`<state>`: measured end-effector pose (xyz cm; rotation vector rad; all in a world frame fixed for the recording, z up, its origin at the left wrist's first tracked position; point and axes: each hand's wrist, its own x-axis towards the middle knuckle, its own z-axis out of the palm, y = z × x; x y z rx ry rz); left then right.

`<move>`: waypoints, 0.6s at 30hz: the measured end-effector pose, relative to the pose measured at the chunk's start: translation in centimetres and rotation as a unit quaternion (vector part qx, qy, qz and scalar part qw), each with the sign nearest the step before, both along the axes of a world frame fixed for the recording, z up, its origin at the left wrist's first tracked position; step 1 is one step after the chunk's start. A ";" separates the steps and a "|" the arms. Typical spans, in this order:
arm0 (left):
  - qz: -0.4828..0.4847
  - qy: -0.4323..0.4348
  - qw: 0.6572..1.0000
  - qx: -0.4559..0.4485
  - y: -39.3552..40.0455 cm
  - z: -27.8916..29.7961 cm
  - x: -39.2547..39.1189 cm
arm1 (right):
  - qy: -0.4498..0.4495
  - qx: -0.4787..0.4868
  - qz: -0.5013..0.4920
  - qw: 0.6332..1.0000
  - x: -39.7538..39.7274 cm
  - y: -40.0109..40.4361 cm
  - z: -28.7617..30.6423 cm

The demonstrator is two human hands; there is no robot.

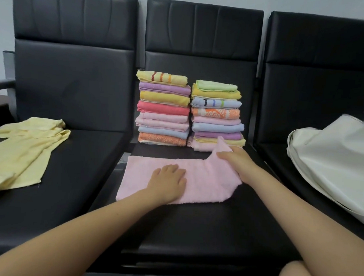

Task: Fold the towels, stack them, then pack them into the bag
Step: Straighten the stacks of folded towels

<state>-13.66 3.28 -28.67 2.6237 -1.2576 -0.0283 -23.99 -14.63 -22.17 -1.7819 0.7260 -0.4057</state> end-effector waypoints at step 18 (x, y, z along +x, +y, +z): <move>0.081 0.164 0.957 -0.225 0.2 1.6 1.4 | 0.221 -0.369 0.161 0.888 2.6 3.9 -4.5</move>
